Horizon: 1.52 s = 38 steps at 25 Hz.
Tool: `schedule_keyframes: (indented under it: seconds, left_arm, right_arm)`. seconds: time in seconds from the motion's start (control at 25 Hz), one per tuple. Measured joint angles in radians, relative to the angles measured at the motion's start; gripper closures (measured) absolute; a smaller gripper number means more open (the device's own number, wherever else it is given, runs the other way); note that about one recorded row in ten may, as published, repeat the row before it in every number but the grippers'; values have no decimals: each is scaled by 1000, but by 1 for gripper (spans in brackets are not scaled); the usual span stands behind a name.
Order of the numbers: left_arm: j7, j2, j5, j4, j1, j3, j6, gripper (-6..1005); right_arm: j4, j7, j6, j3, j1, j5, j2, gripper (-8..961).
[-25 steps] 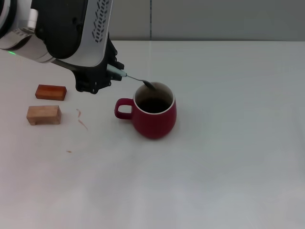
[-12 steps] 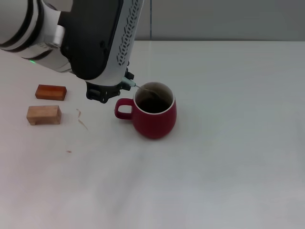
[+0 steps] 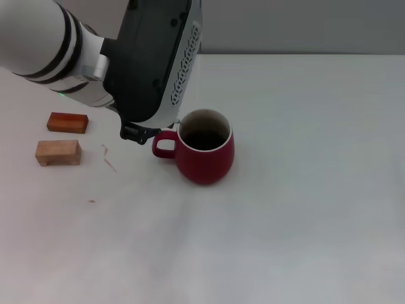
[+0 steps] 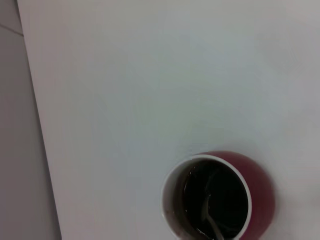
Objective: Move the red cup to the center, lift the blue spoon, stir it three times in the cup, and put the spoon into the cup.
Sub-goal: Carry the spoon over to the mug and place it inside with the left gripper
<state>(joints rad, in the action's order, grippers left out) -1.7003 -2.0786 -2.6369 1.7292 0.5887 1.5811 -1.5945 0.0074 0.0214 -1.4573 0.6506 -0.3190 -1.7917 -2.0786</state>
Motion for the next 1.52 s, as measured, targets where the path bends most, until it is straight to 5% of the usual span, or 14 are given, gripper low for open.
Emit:
schedule_keyframes:
  seconds: [1.52]
  left_arm:
    - [-23,0,1,-69,29,109,83,852]
  right_arm:
    - [0,0,2,-2,0,-4,0,320]
